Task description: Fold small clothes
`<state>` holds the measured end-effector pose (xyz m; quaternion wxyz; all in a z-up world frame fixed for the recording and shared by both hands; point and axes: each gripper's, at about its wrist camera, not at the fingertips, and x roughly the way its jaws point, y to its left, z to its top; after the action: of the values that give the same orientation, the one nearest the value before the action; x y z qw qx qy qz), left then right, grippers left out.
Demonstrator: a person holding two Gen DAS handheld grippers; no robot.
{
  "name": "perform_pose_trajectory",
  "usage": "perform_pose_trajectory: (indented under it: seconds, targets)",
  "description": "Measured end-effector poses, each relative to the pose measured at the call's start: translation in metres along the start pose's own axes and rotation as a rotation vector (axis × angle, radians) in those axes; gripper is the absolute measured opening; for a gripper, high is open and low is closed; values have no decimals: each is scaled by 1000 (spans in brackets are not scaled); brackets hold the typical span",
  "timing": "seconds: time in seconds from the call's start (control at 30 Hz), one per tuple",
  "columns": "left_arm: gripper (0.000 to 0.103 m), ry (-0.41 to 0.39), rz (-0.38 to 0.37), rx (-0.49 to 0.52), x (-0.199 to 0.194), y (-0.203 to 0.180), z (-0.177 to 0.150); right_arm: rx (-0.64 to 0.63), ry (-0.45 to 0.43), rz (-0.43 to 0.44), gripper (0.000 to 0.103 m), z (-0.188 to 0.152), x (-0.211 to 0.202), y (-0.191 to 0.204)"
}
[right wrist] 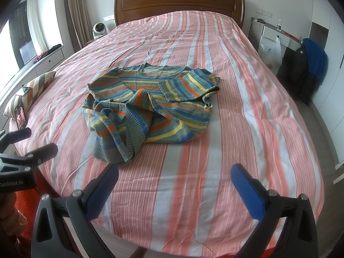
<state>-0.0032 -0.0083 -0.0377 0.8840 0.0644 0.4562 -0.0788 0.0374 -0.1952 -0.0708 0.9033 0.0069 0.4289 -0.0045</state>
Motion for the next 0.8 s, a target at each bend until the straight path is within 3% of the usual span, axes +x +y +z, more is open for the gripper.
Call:
perform_pose_trajectory:
  seconds: [0.4,0.57,0.67,0.8]
  targets:
    - [103,7,-13,9,4,4,-2,0,-1,0,103,0,0,-1]
    - [103,0,-7,-99,8,56,-4,-6,-39,-37,103,4,-4,-18]
    - [102,18,-45,-151,18,77,-9,15,-55,-75,103,5,-2,-38]
    - [102,81,-209,-140,34,54,-11,14,-8,-31,103,6,24,-47]
